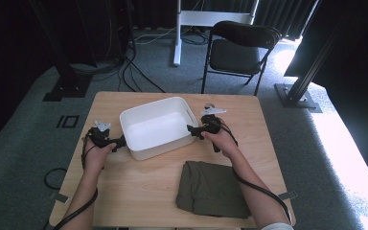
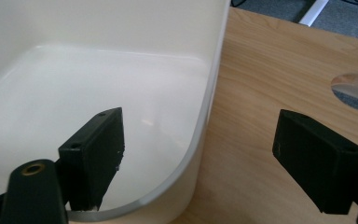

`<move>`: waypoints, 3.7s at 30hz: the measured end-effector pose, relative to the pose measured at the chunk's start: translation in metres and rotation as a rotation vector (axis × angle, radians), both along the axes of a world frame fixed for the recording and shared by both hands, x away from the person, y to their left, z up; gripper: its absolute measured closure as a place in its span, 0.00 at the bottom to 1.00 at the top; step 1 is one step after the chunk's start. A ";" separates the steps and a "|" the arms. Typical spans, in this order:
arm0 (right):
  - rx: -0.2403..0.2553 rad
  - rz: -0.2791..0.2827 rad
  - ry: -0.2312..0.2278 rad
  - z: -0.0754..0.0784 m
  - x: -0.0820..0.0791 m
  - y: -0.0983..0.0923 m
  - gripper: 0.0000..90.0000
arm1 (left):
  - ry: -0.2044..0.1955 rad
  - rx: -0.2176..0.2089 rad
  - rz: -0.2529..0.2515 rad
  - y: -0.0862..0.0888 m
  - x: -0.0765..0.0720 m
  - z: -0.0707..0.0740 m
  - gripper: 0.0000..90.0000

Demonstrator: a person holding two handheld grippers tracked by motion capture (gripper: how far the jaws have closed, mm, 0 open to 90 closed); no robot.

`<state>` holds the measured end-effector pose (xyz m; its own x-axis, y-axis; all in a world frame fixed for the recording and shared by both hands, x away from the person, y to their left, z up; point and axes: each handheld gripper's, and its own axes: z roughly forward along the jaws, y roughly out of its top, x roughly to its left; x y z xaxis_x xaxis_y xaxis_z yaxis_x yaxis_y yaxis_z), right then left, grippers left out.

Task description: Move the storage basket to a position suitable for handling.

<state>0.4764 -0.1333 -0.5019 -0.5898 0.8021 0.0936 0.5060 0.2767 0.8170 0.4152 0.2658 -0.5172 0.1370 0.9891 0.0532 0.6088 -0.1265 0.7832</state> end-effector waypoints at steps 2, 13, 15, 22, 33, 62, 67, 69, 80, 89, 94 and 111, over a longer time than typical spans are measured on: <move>0.013 -0.003 0.006 -0.001 -0.007 -0.001 0.20 | -0.002 0.002 0.003 0.000 0.003 0.002 0.01; 0.037 0.024 0.004 -0.003 -0.036 -0.002 0.20 | -0.003 0.026 -0.008 -0.008 0.021 0.008 0.02; 0.043 0.024 0.006 -0.004 -0.039 -0.003 0.20 | -0.003 0.029 -0.010 -0.010 0.026 0.010 0.02; 0.043 0.011 0.007 -0.004 -0.045 -0.011 0.20 | -0.009 0.037 -0.020 -0.020 0.043 0.017 0.02; 0.066 -0.025 -0.017 0.007 -0.046 -0.024 0.19 | -0.067 -0.033 -0.005 -0.025 0.043 0.029 0.06; 0.005 -0.278 0.011 0.010 -0.037 -0.014 0.81 | -0.021 -0.116 -0.131 -0.067 0.008 0.036 0.86; -0.003 -0.309 0.010 0.011 -0.040 -0.009 0.86 | -0.019 -0.093 -0.098 -0.072 0.007 0.037 0.88; 0.003 -0.310 0.018 0.011 -0.040 -0.010 0.86 | -0.011 -0.112 -0.086 -0.073 0.008 0.037 0.88; -0.021 -0.349 0.014 0.012 -0.038 -0.027 0.88 | 0.002 -0.102 -0.107 -0.097 0.014 0.038 0.88; -0.033 -0.390 0.011 0.013 -0.037 -0.052 0.90 | 0.009 -0.114 -0.130 -0.124 0.019 0.039 0.88; -0.033 -0.409 0.017 0.013 -0.037 -0.067 0.91 | 0.013 -0.126 -0.136 -0.139 0.021 0.039 0.88; -0.015 -0.462 0.032 0.014 -0.037 -0.110 0.92 | 0.029 -0.116 -0.173 -0.181 0.030 0.040 0.88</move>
